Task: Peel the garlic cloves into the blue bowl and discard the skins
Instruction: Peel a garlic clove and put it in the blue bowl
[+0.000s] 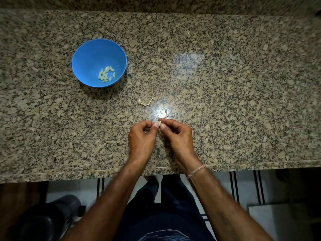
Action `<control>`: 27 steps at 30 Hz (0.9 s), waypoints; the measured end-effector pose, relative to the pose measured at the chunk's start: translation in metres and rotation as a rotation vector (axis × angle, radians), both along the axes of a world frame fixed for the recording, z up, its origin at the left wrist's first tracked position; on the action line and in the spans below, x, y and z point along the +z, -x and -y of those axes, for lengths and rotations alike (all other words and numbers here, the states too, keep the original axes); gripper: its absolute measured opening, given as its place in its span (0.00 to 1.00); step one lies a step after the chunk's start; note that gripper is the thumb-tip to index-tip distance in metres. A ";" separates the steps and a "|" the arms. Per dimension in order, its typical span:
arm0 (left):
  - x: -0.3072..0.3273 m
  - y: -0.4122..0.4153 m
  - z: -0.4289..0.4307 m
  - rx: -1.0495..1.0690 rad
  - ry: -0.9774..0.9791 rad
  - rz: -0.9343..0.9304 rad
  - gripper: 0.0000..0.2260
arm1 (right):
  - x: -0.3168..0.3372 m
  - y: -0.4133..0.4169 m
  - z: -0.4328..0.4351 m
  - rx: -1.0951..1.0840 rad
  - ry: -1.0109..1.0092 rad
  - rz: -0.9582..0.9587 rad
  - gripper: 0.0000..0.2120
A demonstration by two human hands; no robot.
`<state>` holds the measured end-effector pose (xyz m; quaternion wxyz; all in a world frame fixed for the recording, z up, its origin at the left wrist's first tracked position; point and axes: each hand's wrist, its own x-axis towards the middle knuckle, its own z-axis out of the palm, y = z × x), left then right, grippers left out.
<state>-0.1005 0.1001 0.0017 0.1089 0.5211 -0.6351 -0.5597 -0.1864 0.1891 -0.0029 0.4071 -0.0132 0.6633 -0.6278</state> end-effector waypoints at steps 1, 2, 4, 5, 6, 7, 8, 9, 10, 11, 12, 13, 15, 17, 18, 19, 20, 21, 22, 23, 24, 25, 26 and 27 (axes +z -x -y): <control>-0.001 -0.001 0.000 0.014 -0.057 -0.021 0.06 | 0.001 -0.001 -0.001 -0.002 0.012 -0.002 0.10; 0.000 -0.001 0.000 0.016 -0.100 -0.036 0.06 | 0.002 -0.002 -0.002 -0.005 0.021 0.002 0.11; 0.003 -0.002 0.001 0.003 -0.160 -0.072 0.06 | 0.001 0.000 -0.004 0.007 0.021 0.013 0.11; 0.005 -0.002 0.002 -0.013 -0.179 -0.088 0.05 | 0.001 0.002 -0.005 0.019 0.015 0.011 0.11; 0.007 -0.003 0.004 -0.033 -0.184 -0.094 0.05 | 0.000 0.004 -0.006 0.032 0.011 0.004 0.10; 0.009 -0.002 0.005 -0.054 -0.177 -0.091 0.05 | 0.000 0.005 -0.007 0.044 0.004 -0.007 0.10; 0.011 -0.002 0.005 -0.074 -0.153 -0.077 0.05 | 0.001 0.006 -0.007 0.054 -0.002 -0.023 0.09; 0.011 -0.001 0.005 -0.086 -0.119 -0.058 0.05 | 0.001 0.007 -0.008 0.065 -0.002 -0.041 0.09; 0.011 0.000 0.006 -0.093 -0.079 -0.037 0.04 | 0.002 0.007 -0.009 0.078 0.007 -0.059 0.09; 0.012 0.002 0.006 -0.097 -0.047 -0.021 0.03 | 0.003 0.007 -0.010 0.094 0.018 -0.075 0.10; 0.014 0.003 0.007 -0.106 -0.026 -0.005 0.02 | 0.004 0.008 -0.012 0.110 0.027 -0.090 0.10; 0.015 0.004 0.008 -0.119 -0.024 0.003 0.02 | 0.005 0.009 -0.013 0.121 0.030 -0.109 0.11; 0.014 0.003 0.011 -0.160 -0.044 -0.002 0.01 | 0.005 0.010 -0.015 0.132 0.014 -0.160 0.11; 0.012 0.001 0.014 -0.188 -0.048 -0.010 0.03 | 0.006 0.012 -0.017 0.149 -0.003 -0.198 0.11; 0.011 0.001 0.015 -0.195 -0.042 -0.010 0.04 | 0.006 0.012 -0.017 0.160 -0.008 -0.210 0.11; 0.010 0.001 0.016 -0.201 -0.032 -0.009 0.03 | 0.007 0.012 -0.016 0.170 -0.008 -0.212 0.11; 0.009 0.001 0.015 -0.205 -0.022 -0.007 0.03 | 0.009 0.012 -0.016 0.173 -0.007 -0.200 0.11; 0.008 0.002 0.014 -0.203 -0.015 0.001 0.04 | 0.010 0.012 -0.015 0.169 -0.002 -0.175 0.11; 0.007 0.002 0.012 -0.195 -0.012 0.011 0.04 | 0.011 0.013 -0.014 0.158 0.002 -0.146 0.11; 0.006 0.002 0.011 -0.184 -0.005 0.028 0.05 | 0.012 0.013 -0.013 0.144 0.000 -0.110 0.12; 0.004 0.001 0.010 -0.172 0.010 0.048 0.05 | 0.012 0.013 -0.012 0.129 0.000 -0.068 0.13; 0.002 0.001 0.008 -0.161 0.030 0.069 0.06 | 0.012 0.014 -0.012 0.115 0.003 -0.019 0.14; 0.001 0.001 0.008 -0.149 0.051 0.088 0.07 | 0.012 0.014 -0.011 0.100 0.011 0.034 0.14; 0.000 0.000 0.007 -0.141 0.073 0.107 0.07 | 0.011 0.015 -0.011 0.086 0.024 0.087 0.14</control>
